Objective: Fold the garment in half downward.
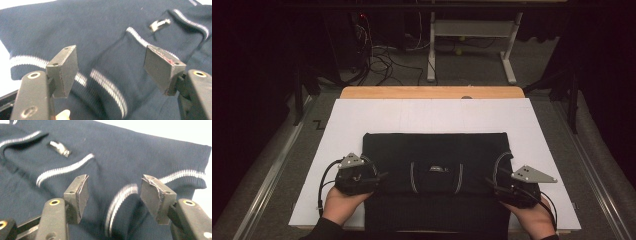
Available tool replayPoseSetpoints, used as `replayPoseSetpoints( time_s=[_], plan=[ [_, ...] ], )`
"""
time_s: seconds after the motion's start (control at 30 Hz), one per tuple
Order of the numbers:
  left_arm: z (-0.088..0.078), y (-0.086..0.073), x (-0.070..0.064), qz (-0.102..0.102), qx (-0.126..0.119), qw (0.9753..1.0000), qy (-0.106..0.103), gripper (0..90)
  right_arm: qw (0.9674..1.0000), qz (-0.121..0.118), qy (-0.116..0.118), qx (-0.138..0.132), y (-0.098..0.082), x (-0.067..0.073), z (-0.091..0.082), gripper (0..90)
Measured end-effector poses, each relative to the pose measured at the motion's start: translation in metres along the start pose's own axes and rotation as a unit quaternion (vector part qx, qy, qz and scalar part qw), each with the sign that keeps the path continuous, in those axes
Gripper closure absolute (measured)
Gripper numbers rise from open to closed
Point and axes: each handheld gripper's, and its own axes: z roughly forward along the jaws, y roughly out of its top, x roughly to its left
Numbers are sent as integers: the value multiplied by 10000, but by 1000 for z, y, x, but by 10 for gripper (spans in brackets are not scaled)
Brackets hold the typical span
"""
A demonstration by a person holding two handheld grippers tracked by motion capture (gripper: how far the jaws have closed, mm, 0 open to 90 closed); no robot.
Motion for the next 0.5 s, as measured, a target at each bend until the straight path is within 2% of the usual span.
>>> replayPoseSetpoints(
  time_s=[0.17, 0.27, 0.3, 0.4, 0.43, 0.5],
  plan=[
    [20, 22, -6, 197, 108, 9997, 40, 267, 10000, -86, 17, -10, 23, 0, 17, 411],
    [39, 33, -6, 65, 345, 9994, 20, 268, 10000, -39, 38, 26, 36, 0, 32, 419],
    [43, 36, -9, 111, 415, 9991, 14, 268, 9999, -55, 47, 74, 38, 1, 37, 420],
    [55, 41, -19, 235, 487, 9985, -75, 287, 9996, -122, 92, 221, 43, 7, 51, 427],
    [60, 40, -20, 200, 487, 9984, -191, 287, 9994, -105, 124, 294, 43, 8, 55, 426],
    [68, 36, -18, 138, 622, 9977, -235, 287, 9987, -69, 192, 465, 40, 9, 64, 436]
  ],
)
